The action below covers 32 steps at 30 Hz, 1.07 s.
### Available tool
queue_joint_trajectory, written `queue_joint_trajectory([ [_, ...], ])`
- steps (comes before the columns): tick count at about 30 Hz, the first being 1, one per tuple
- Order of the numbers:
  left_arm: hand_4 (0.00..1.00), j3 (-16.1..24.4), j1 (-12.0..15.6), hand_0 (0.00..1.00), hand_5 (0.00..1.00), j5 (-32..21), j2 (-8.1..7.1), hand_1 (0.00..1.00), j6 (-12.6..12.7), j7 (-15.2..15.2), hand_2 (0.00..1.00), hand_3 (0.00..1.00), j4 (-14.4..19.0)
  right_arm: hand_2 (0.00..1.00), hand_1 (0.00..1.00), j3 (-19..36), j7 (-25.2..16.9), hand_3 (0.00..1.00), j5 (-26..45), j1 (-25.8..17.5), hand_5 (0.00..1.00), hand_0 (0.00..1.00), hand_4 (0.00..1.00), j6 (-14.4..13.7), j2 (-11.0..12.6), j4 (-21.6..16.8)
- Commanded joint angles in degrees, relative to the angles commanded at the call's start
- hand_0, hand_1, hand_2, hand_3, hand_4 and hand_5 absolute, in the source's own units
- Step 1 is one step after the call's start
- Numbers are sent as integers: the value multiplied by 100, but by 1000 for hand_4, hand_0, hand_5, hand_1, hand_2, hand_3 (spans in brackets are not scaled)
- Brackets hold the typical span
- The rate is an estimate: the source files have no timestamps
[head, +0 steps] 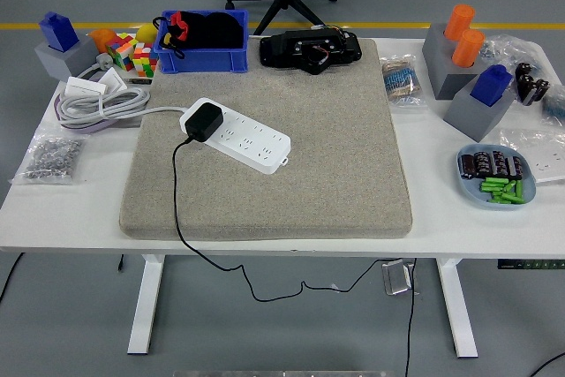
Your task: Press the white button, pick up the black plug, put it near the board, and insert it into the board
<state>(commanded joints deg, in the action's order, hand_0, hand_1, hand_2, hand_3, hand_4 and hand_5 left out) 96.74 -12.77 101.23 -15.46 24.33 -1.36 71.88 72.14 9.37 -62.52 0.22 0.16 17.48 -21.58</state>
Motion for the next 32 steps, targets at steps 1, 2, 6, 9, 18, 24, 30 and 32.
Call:
queue_joint_trajectory([
  [1,780,-1,1,967,570,-4,4,935,0,-3,877,795,2,656,678,0,2,613,-2,-1,432,780,660,1,-1,2],
  [2,780,-3,2,967,570,-4,6,935,-1,-3,877,795,3,656,678,4,3,613,-5,-3,432,780,660,1,-3,4],
  [6,780,-22,12,967,570,-13,-2,935,-1,-10,878,797,20,656,678,30,9,613,-18,-11,433,780,660,8,-21,1],
  [9,780,-11,10,968,571,-19,-6,935,0,-10,879,796,35,656,678,29,8,613,-24,-5,432,780,660,12,-27,-3],
  [18,780,-6,-6,968,570,-15,-18,935,-7,-5,879,797,67,656,678,32,9,613,-10,-1,433,779,661,8,-26,-4],
  [24,780,-2,-1,968,570,-9,-12,935,-7,8,879,797,72,657,678,34,14,613,-15,-6,433,780,661,9,-42,1],
  [30,780,-6,-5,968,571,-12,-9,935,-9,9,879,797,71,656,678,20,13,614,-8,-2,433,780,661,8,-36,-3],
  [32,780,-15,-9,968,571,-10,-12,935,-9,12,879,797,70,656,678,27,12,614,-9,3,433,780,661,4,-37,2],
])
